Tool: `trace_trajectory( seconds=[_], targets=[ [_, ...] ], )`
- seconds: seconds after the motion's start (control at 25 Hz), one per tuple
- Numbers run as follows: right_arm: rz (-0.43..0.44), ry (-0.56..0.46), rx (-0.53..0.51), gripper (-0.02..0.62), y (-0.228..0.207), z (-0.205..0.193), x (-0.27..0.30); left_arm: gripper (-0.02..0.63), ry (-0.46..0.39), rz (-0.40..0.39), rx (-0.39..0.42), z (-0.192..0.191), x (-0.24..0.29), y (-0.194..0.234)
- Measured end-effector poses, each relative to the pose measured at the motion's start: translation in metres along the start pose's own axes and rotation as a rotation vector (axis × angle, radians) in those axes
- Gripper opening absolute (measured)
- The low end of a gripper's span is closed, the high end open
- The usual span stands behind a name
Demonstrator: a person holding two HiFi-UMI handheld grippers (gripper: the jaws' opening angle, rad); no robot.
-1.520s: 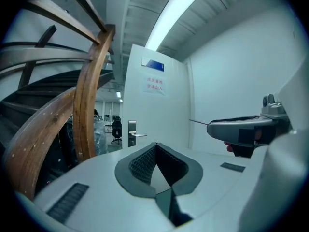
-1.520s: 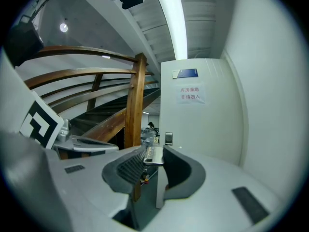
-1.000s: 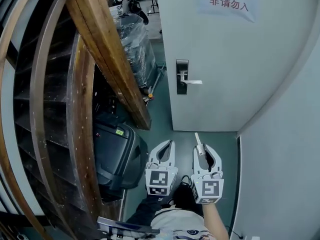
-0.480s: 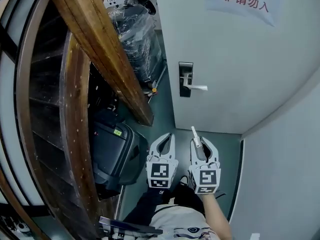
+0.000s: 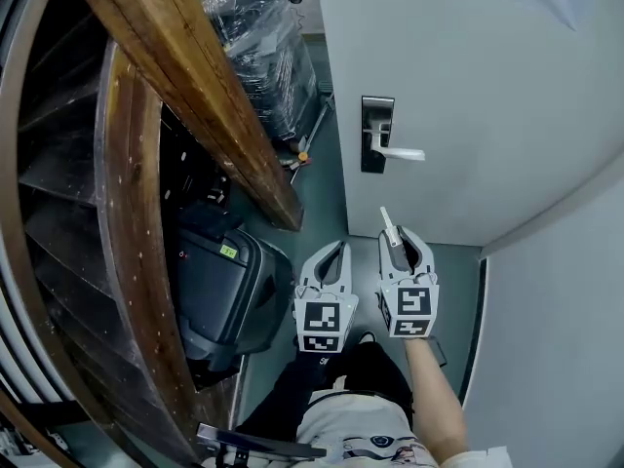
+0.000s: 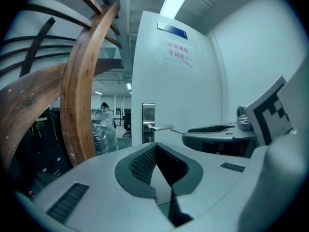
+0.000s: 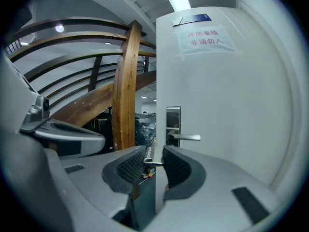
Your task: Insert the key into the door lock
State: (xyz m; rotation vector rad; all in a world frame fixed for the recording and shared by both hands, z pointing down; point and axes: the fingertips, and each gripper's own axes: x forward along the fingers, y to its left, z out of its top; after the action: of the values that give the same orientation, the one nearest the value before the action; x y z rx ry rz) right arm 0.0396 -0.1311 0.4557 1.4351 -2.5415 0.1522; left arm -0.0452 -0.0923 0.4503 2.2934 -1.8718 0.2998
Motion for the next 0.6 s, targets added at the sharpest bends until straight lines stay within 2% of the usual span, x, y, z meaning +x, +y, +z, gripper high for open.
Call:
trace_trajectory(
  seconds=[0.28,0.6],
  targets=[
    [-0.061,0.008,-0.027,0.118,-0.022,-0.034,0.077,0.005,-0.008,-0.003,0.005,-0.044,0.023,0.03],
    [-0.105,0.009,-0.059,0.117,-0.04,-0.045,0.139,0.005,0.004,0.003,-0.008,-0.076,0.042,0.062]
  ],
)
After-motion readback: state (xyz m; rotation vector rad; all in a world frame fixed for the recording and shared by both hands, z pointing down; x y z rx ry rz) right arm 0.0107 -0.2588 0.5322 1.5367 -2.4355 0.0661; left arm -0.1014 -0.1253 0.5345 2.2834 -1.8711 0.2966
